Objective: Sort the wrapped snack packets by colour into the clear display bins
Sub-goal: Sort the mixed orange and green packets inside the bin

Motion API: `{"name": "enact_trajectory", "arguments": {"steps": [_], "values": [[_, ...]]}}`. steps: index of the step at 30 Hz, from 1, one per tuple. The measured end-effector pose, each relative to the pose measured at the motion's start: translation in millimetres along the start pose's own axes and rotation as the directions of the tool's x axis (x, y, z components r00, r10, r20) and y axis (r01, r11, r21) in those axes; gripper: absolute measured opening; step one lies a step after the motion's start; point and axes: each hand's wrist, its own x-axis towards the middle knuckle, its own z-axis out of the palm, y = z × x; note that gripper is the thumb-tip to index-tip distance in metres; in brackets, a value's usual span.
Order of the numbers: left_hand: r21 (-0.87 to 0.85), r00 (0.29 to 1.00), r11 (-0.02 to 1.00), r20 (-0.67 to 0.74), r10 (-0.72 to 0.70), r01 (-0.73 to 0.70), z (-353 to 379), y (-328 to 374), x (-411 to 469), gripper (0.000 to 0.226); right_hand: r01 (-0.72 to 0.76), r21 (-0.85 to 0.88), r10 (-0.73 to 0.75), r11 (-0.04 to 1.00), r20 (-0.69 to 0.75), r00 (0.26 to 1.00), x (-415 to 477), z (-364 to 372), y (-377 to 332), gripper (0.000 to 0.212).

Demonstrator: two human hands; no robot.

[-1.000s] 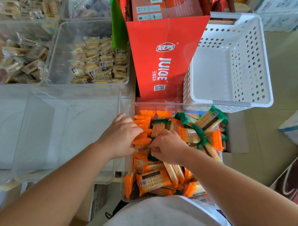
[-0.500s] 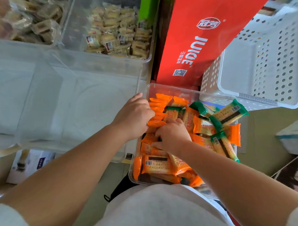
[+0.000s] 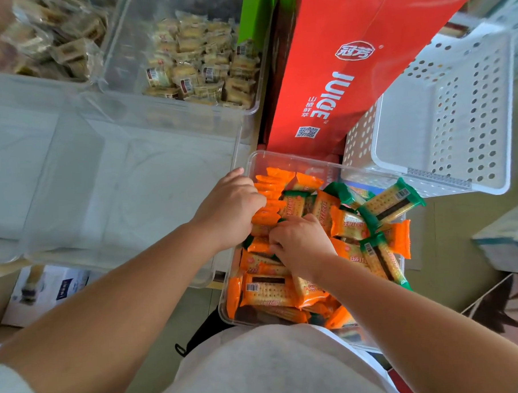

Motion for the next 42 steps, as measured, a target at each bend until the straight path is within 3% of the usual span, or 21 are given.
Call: {"name": "enact_trajectory", "arguments": {"steps": [5, 7, 10, 14, 17, 21, 22, 24, 26, 28, 33, 38, 42], "values": [[-0.008, 1.0, 1.0, -0.002, -0.013, 0.013, 1, 5, -1, 0.015, -0.02, 0.351, 0.065, 0.936, -0.118, 0.991, -13, -10, 22, 0.005], [0.003, 0.998, 1.0, 0.061, 0.016, -0.016, -3, 10, -2, 0.006, -0.051, 0.359, 0.112, 0.932, -0.152, 0.982, -13, -13, 29, 0.006], [0.046, 0.984, 0.998, 0.177, 0.032, -0.041, -4, 15, -10, 0.014, -0.105, 0.293, 0.141, 0.95, -0.106, 0.984, -8, -5, 25, 0.007], [0.056, 0.983, 0.998, 0.181, -0.017, 0.007, -4, 22, -22, 0.027, -0.141, 0.315, 0.197, 0.938, -0.154, 0.968, 2, 5, 15, 0.012], [0.079, 0.978, 0.996, 0.201, -0.048, 0.033, -4, 32, -23, 0.039, -0.076, 0.358, 0.13, 0.931, -0.128, 0.983, 2, 1, 20, 0.016], [0.13, 0.983, 0.991, 0.176, -0.051, 0.028, 0, 39, -18, 0.021, 0.001, 0.463, 0.11, 0.886, -0.214, 0.971, -3, -3, 43, 0.017], [0.133, 0.984, 0.99, 0.17, -0.057, 0.034, 0, 40, -16, 0.015, -0.02, 0.45, 0.118, 0.893, -0.191, 0.974, -3, -3, 49, 0.019], [0.163, 0.983, 0.986, 0.175, -0.059, 0.031, 2, 41, -15, 0.008, -0.067, 0.346, 0.074, 0.936, -0.008, 0.997, -1, -6, 53, 0.042], [0.204, 0.983, 0.979, 0.178, -0.047, 0.01, 5, 39, -16, 0.012, -0.037, 0.172, 0.002, 0.984, 0.198, 0.98, -1, -8, 49, 0.076], [0.225, 0.988, 0.974, 0.152, -0.029, -0.006, 8, 36, -18, 0.015, 0.029, 0.025, -0.035, 0.999, 0.281, 0.959, -1, -8, 44, 0.091], [0.226, 0.992, 0.974, 0.12, -0.026, -0.002, 11, 37, -14, 0.014, 0.043, -0.03, -0.034, 0.999, 0.26, 0.965, -5, -13, 39, 0.049], [0.212, 0.998, 0.977, 0.06, 0.012, -0.024, 11, 32, -22, 0.015, 0.201, -0.149, -0.17, 0.968, 0.199, 0.965, -10, -11, 36, 0.046], [0.206, 1.0, 0.979, 0.021, -0.007, 0.002, 11, 34, -26, 0.019, 0.292, -0.193, -0.242, 0.937, 0.244, 0.939, -6, -5, 22, 0.039]]}}
